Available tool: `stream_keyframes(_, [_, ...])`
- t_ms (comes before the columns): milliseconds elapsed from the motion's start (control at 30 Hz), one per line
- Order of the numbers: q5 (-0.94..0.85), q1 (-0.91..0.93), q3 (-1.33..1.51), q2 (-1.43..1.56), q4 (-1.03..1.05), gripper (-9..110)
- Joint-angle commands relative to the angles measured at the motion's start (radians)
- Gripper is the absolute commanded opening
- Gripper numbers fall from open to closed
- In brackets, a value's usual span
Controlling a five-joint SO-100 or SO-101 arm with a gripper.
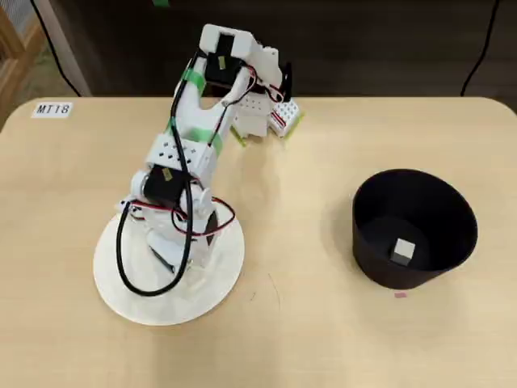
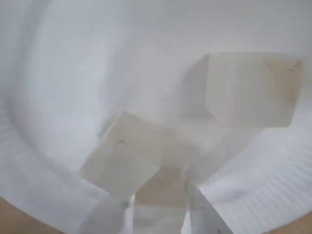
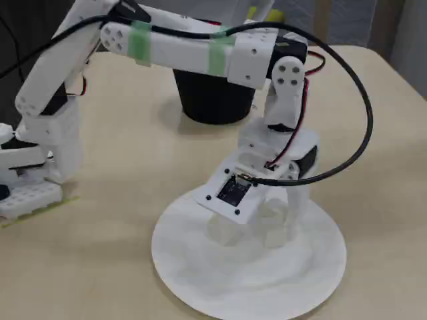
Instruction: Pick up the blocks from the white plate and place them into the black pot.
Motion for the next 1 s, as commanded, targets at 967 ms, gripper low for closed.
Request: stream_keyframes(967, [-0.566, -0.693, -0.118, 0.589, -0.038, -2])
